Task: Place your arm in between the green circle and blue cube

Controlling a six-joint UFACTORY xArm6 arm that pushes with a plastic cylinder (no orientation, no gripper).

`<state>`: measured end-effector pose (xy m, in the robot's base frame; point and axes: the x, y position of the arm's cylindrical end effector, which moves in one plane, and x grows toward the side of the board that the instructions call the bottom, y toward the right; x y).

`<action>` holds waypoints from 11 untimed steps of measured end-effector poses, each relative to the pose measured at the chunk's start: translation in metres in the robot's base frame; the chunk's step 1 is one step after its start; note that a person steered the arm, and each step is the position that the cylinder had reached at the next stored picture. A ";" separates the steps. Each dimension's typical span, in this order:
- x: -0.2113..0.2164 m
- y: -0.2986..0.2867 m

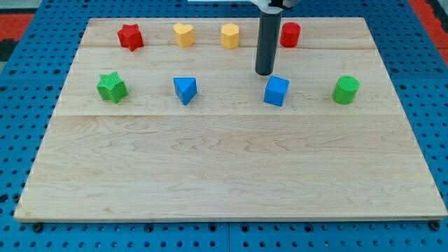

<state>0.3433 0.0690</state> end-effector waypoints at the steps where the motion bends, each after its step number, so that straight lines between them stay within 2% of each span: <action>1: 0.000 0.000; 6: -0.002 -0.002; 7: -0.002 0.035; 8: 0.044 0.074; 9: 0.071 0.076; 10: 0.034 0.063; 11: 0.014 0.117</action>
